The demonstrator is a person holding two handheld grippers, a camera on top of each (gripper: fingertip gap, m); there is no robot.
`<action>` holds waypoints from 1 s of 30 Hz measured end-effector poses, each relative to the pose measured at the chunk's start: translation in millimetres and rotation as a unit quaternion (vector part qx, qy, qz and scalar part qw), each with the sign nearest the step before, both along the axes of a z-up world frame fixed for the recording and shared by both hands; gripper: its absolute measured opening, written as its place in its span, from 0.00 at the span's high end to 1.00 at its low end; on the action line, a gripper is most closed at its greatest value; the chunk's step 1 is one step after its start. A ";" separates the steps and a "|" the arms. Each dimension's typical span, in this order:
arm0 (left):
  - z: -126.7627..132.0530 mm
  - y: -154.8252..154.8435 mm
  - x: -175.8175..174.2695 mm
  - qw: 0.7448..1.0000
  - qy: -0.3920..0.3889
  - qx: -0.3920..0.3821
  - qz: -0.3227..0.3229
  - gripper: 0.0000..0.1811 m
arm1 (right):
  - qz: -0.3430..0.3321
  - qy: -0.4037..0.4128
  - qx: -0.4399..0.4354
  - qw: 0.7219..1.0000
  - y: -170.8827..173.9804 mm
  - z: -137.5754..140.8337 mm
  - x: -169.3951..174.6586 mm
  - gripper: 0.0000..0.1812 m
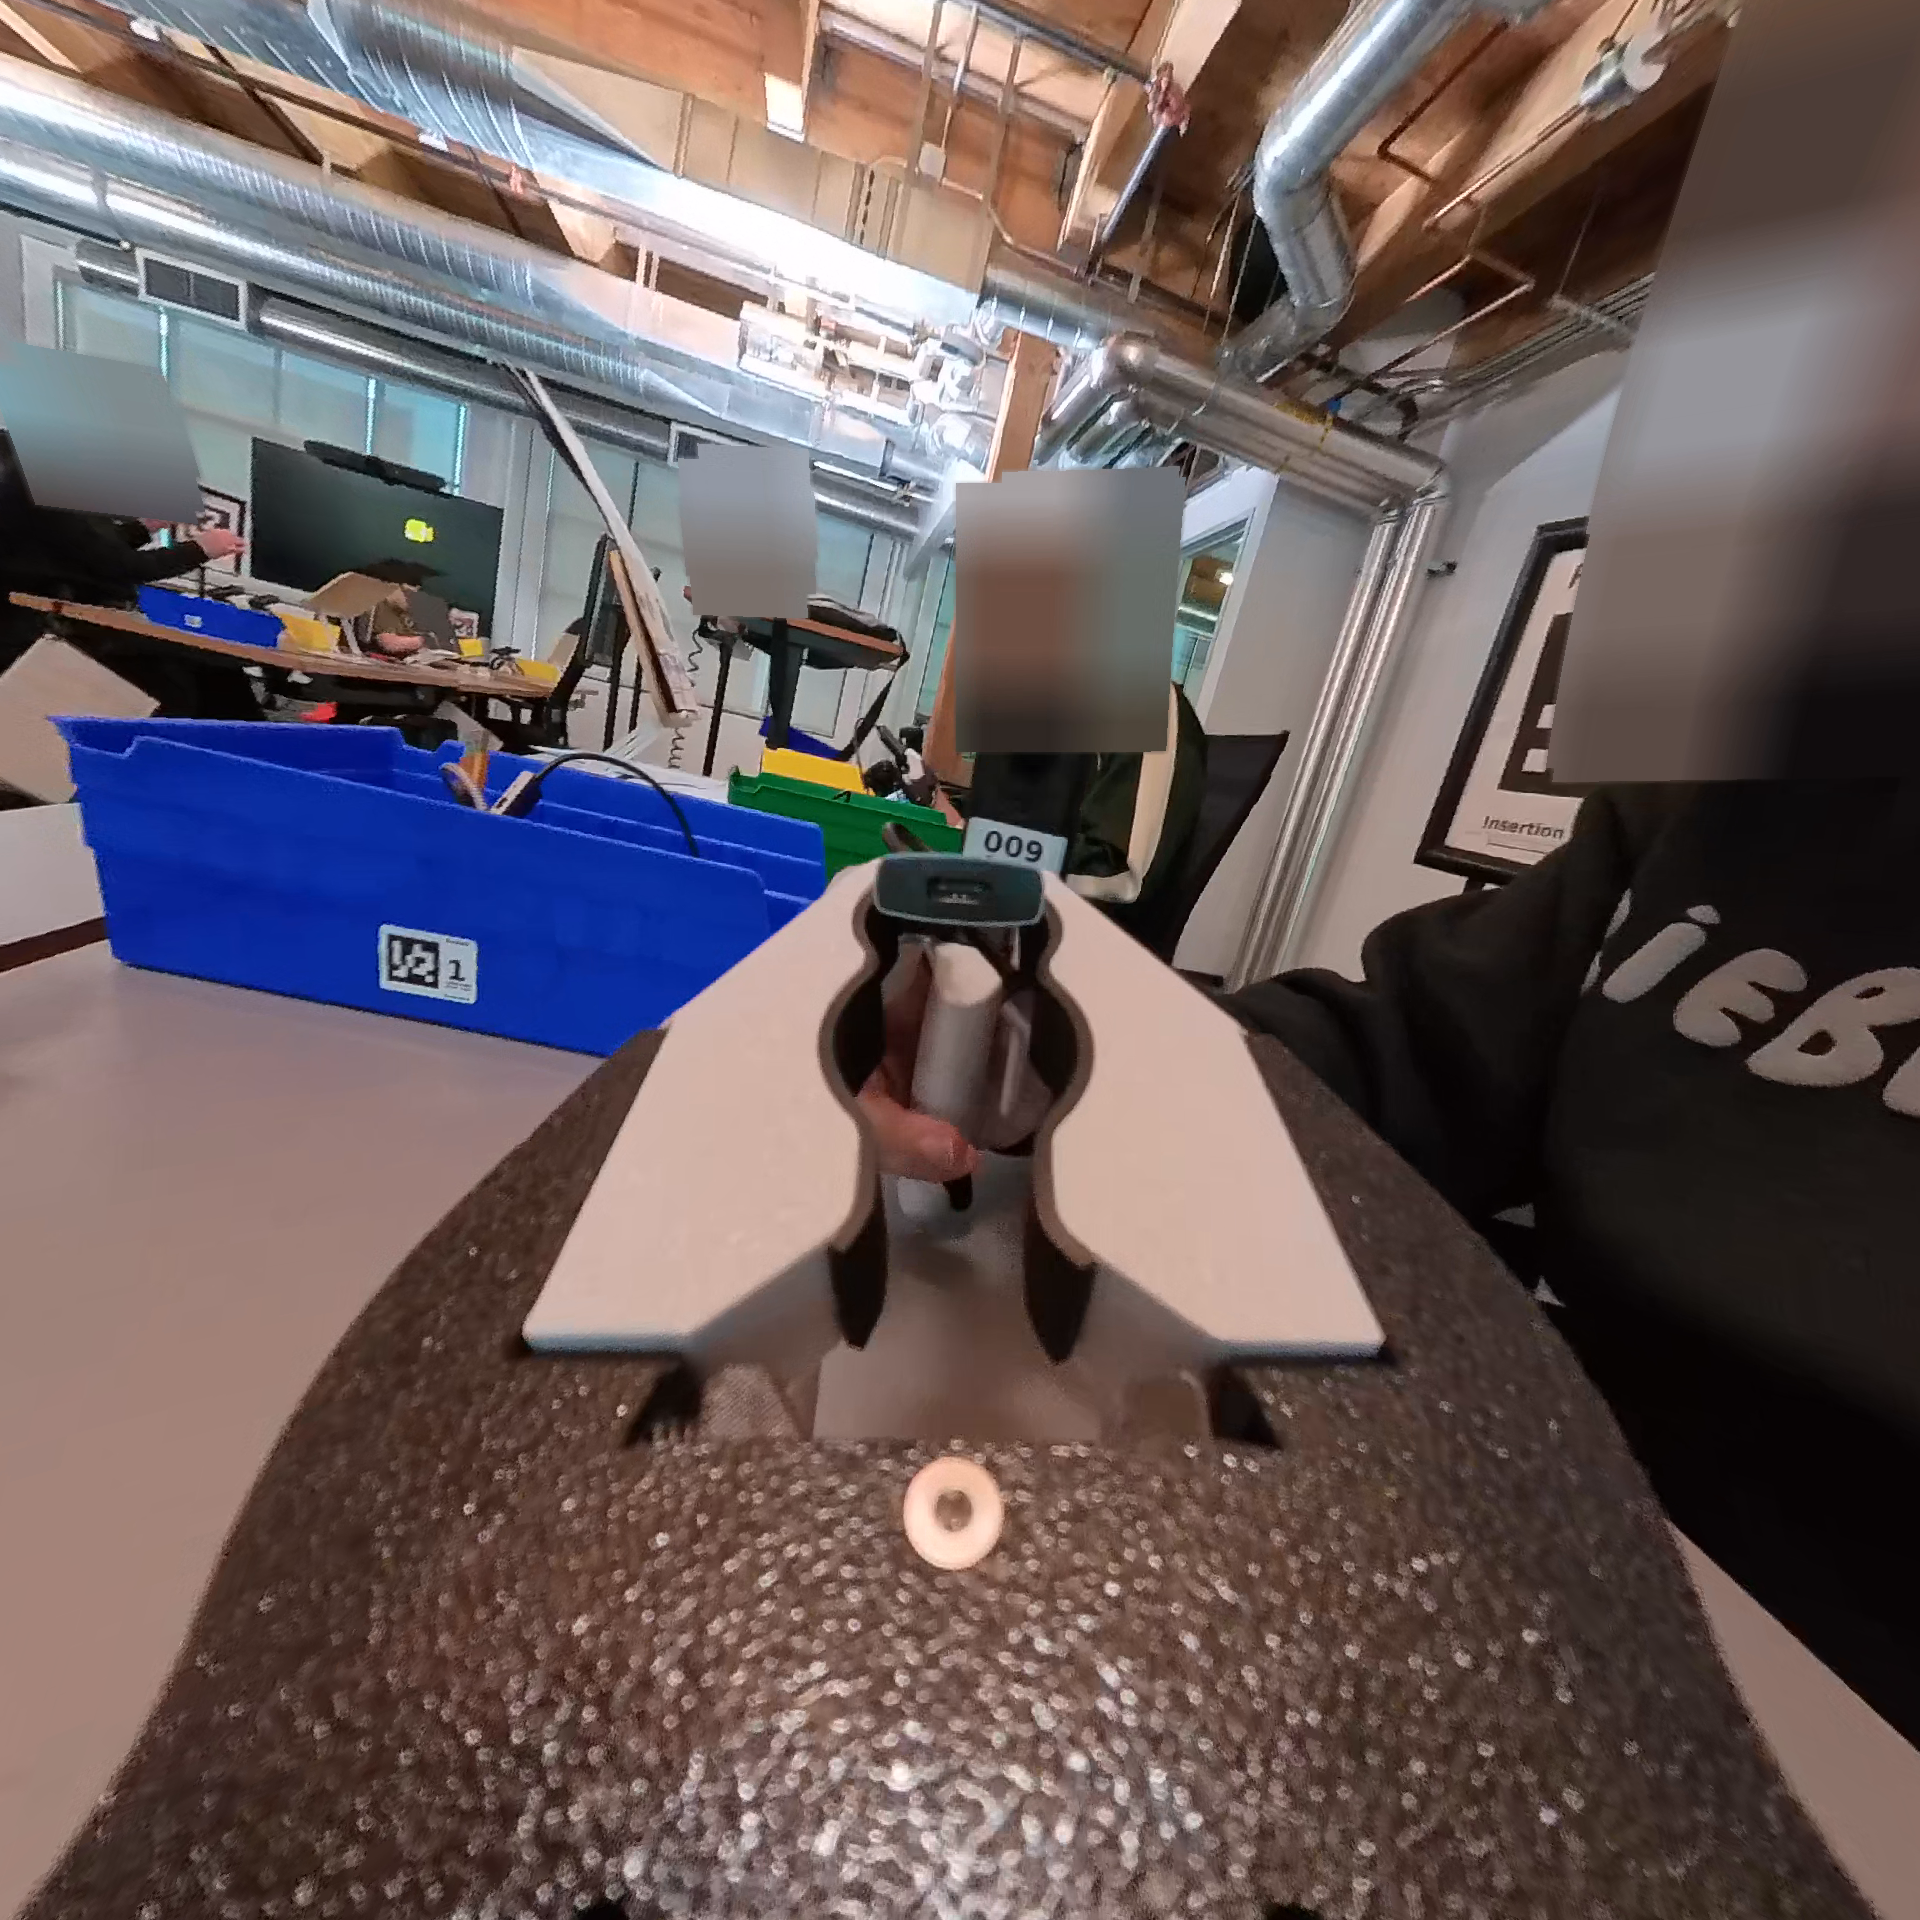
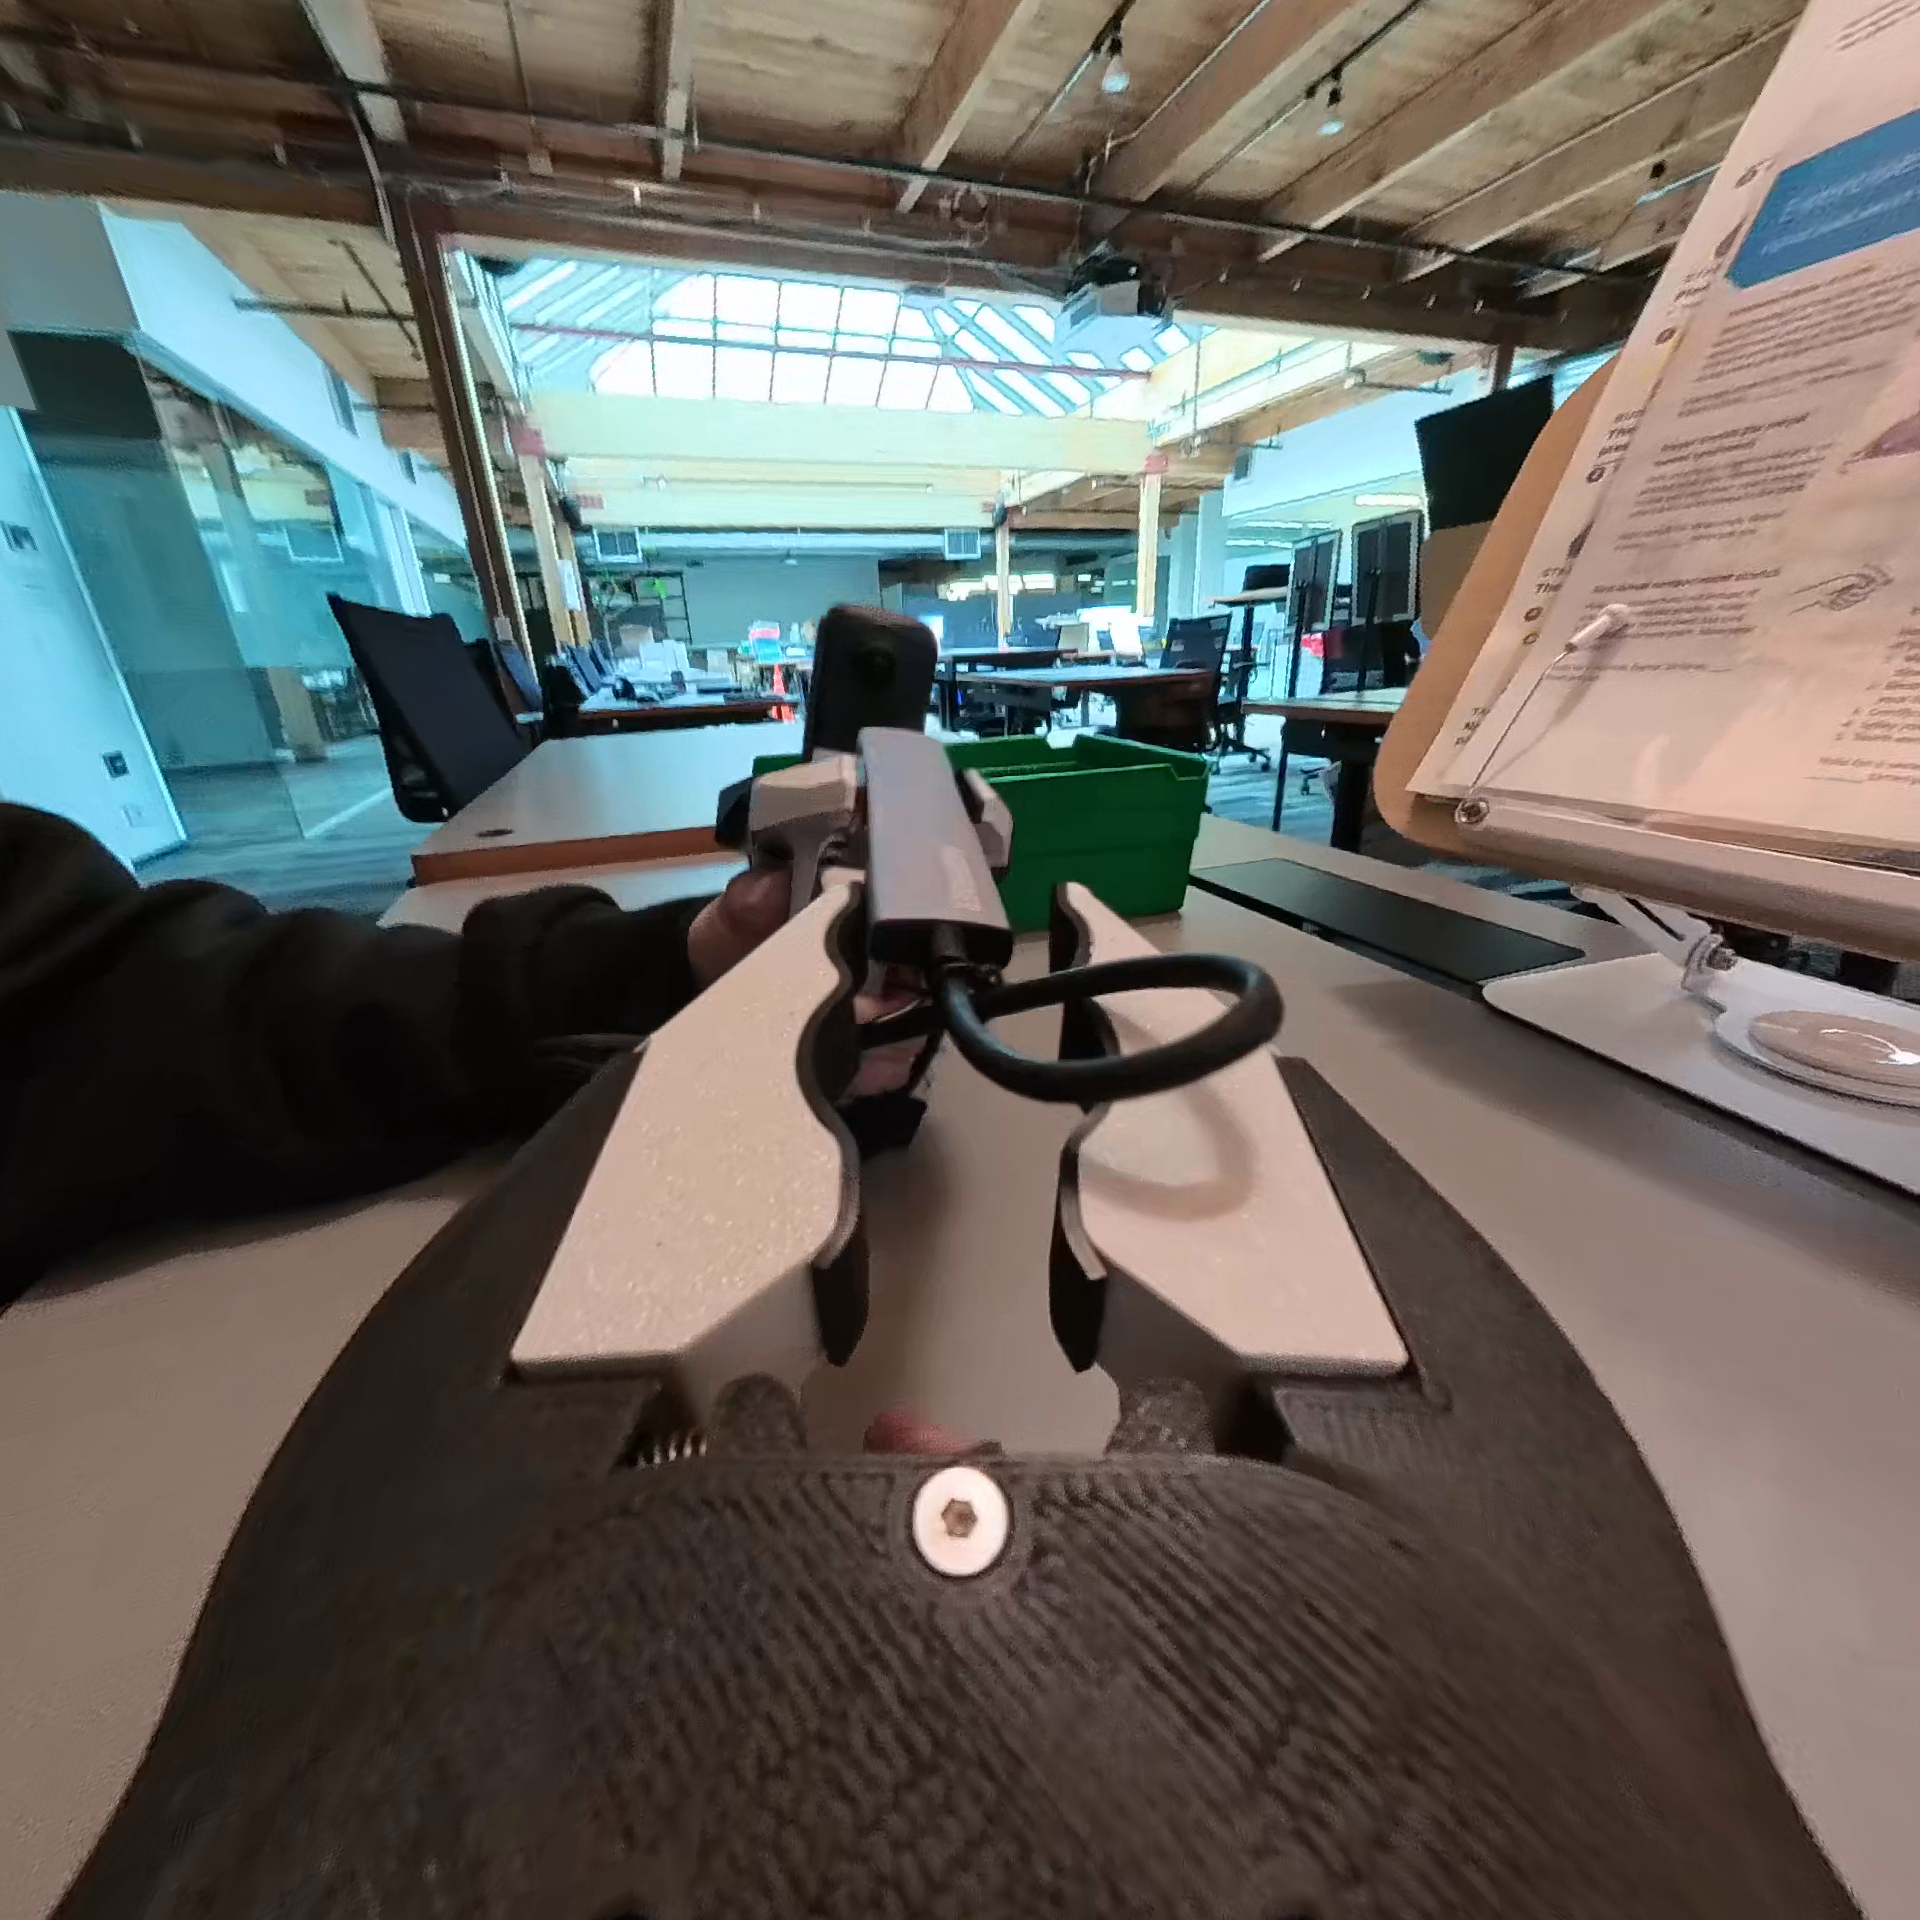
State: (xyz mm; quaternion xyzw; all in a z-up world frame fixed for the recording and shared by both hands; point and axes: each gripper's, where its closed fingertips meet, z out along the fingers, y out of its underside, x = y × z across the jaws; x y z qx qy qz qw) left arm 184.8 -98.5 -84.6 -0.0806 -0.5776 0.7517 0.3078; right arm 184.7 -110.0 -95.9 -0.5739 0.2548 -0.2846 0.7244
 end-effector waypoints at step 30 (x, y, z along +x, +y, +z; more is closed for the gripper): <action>-5.3 -4.6 42.9 0.990 0.097 0.068 0.074 0.66 | -0.036 0.013 0.099 0.994 -37.3 19.1 4.9 0.87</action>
